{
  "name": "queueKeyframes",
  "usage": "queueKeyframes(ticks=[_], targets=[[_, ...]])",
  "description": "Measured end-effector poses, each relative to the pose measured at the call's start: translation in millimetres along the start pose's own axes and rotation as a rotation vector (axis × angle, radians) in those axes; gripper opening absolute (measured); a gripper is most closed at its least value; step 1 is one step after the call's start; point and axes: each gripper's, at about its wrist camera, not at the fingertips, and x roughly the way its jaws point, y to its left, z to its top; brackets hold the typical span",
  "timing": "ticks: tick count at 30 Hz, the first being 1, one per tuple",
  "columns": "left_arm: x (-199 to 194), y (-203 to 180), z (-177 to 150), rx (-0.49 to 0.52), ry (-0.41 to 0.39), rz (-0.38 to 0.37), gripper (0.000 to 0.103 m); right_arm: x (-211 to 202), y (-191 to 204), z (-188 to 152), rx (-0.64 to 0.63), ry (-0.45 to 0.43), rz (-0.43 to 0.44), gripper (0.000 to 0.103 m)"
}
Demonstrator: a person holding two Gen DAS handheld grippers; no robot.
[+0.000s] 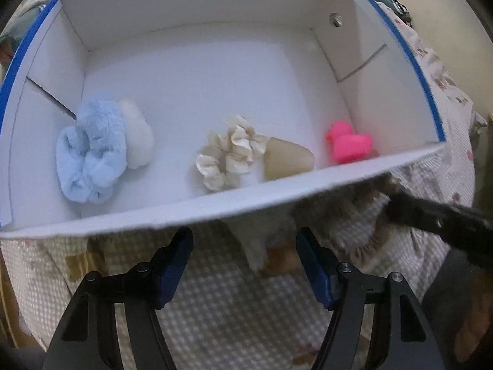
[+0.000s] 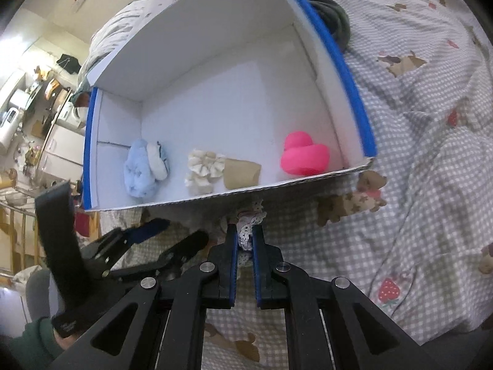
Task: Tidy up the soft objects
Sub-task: 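Grasp the white rolled sock with the left gripper while the right gripper holds the scrunchie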
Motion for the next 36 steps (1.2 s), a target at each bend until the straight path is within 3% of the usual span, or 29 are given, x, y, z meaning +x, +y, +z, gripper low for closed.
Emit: queueKeyframes(ticks=[2,4,6,7,10,14,17,23,30,36], targets=[[5.0,2.9,3.6,-0.009,-0.007,0.009,0.049,2.2,1.1,0.5,-0.005,0.003,0.001,0.010],[9.0,6.7,6.6,-0.015,-0.012,0.003,0.047,3.4,1.7,0.3,-0.008,0.003,-0.005,0.010],[11.8,9.7,8.5,-0.004,-0.017,0.005,0.038,4.9,1.7,0.4,-0.009,0.008,-0.010,0.010],[13.5,11.2,9.2,-0.001,-0.018,0.007,0.022,5.5,1.6,0.4,-0.009,0.009,-0.012,0.010],[15.4,15.5,7.6,-0.007,-0.015,-0.021,0.021,5.1,0.2,1.1,-0.009,0.005,-0.019,0.010],[0.7,12.7,1.0,0.035,-0.067,0.020,0.021,7.6,-2.0,3.3,0.006,-0.005,-0.026,0.010],[-12.3,19.3,-3.5,-0.011,-0.065,0.040,0.021,7.5,-1.4,3.0,0.003,-0.009,-0.030,0.010],[-33.3,29.3,-24.5,-0.024,-0.082,0.183,0.021,10.8,6.2,2.3,-0.023,-0.004,-0.046,0.010],[-35.1,39.0,-34.8,-0.071,-0.057,0.274,0.021,19.1,14.5,-1.6,-0.076,0.015,-0.082,0.010],[-36.2,42.5,-42.3,-0.108,-0.038,0.267,0.021,15.4,20.2,-4.9,-0.106,-0.001,-0.078,0.010]])
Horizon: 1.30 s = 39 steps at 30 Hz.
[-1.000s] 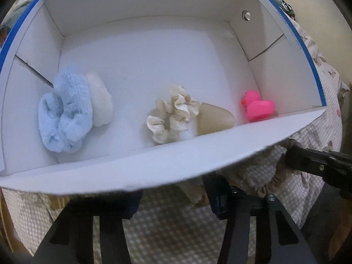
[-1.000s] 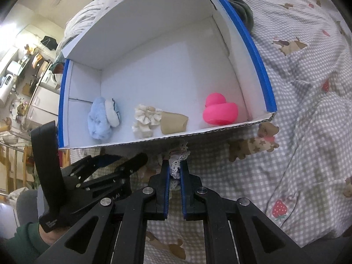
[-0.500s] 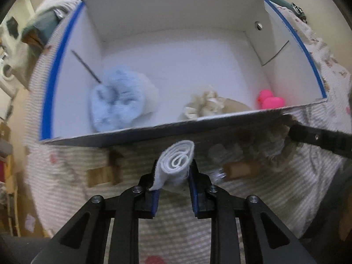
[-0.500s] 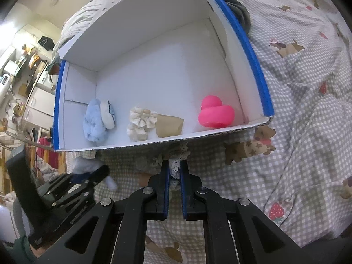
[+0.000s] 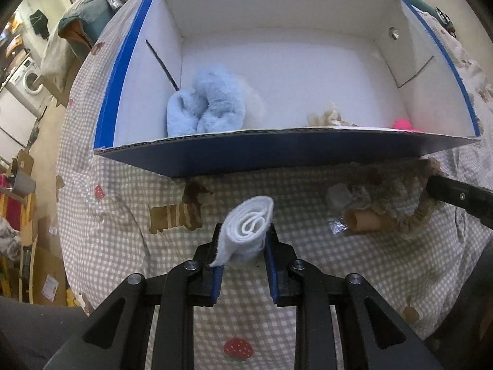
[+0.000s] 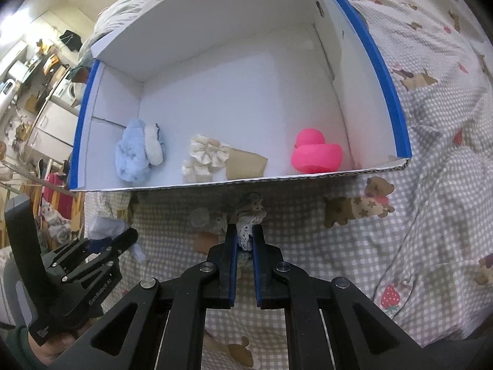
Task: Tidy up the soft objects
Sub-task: 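Grasp the white rolled sock with the left gripper while the right gripper holds the scrunchie, then carry the white sock with the left gripper while the right gripper carries the scrunchie into the box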
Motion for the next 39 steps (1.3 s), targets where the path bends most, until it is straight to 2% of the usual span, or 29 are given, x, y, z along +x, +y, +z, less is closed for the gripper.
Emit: queueKeyframes(ticks=[7,13,18,25,32,39], targets=[[-20.3,-16.3,-15.7,0.033,-0.035,0.006,0.021,-21.6,21.7,-13.6,-0.076,-0.050,0.040,0.010],[-55.1,-2.7,-18.9,-0.031,-0.086,0.009,0.021,-57.3,36.5,-22.1,-0.127,-0.154,0.106,0.010],[-92.2,13.0,-6.5,-0.061,-0.160,-0.009,0.021,-87.8,36.4,-9.7,-0.120,-0.242,0.167,0.010],[-120.8,38.6,35.1,-0.098,-0.248,-0.003,0.021,-122.6,40.4,20.8,-0.148,-0.351,0.173,0.010],[-118.8,47.9,74.7,-0.116,-0.267,0.001,0.021,-123.3,44.1,53.5,-0.162,-0.398,0.163,0.010],[-98.8,43.7,95.1,-0.119,-0.243,-0.010,0.021,-80.6,23.7,64.7,-0.096,-0.360,0.180,0.010]])
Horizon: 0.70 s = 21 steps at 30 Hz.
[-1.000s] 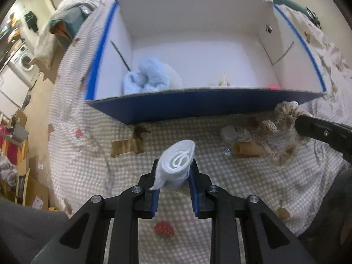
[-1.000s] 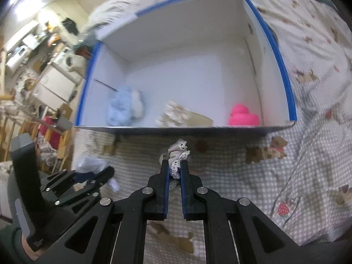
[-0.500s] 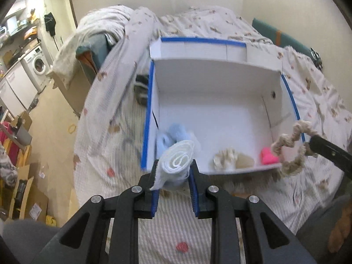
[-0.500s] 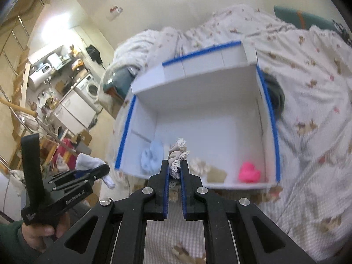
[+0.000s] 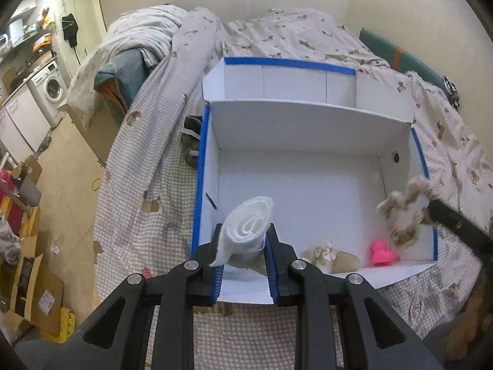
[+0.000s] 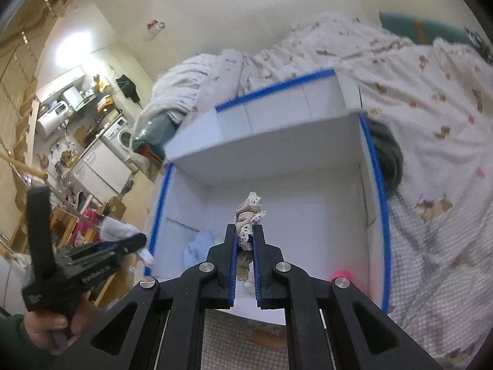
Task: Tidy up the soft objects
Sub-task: 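Carry the white sock with the left gripper while the right gripper carries the scrunchie into the box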
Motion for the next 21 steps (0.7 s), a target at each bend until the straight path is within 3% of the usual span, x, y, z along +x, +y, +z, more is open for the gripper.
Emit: queueKeyframes(ticks=[11,21], targets=[[45.5,-20.4,2.5,0.060,0.048,0.025,0.021,31.9,-4.8,-13.2,-0.004,0.084,-0.047,0.010],[74.7,-37.8,9.6,0.083,0.075,-0.004,0.021,60.5,-11.0,-22.1,0.001,0.198,-0.109,0.010]])
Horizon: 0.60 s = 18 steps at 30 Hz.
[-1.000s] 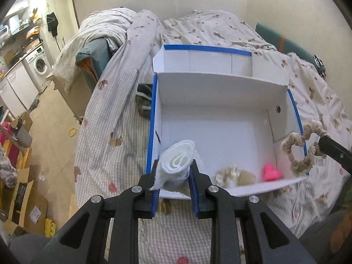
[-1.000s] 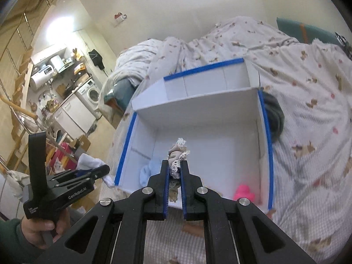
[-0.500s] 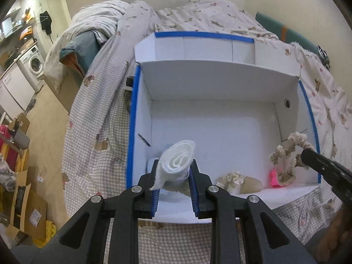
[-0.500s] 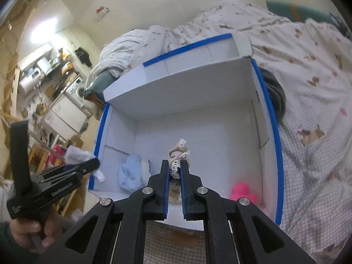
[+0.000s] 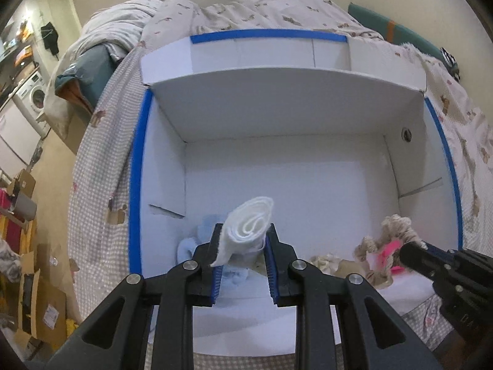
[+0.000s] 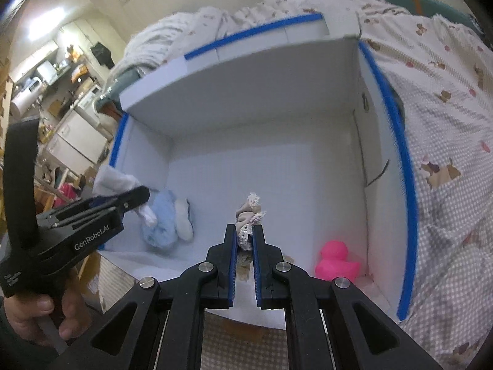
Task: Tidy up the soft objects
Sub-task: 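Carry the white sock with the left gripper while the right gripper carries the scrunchie into the box, then open both grippers to release the sock and scrunchie inside the box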
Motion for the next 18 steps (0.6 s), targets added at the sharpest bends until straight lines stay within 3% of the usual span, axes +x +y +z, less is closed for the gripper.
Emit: queueKeyframes(ticks=[8,18], targets=[[18.3,-10.5,-4.7,0.050,0.022,0.000,0.021,16.7,2.7,-6.2,-0.016,0.074,-0.027,0.010],[23.5,-4.8,-3.8,0.029,0.034,0.007,0.021,17.2,0.8,-5.9,0.001,0.082,-0.030,0.010]])
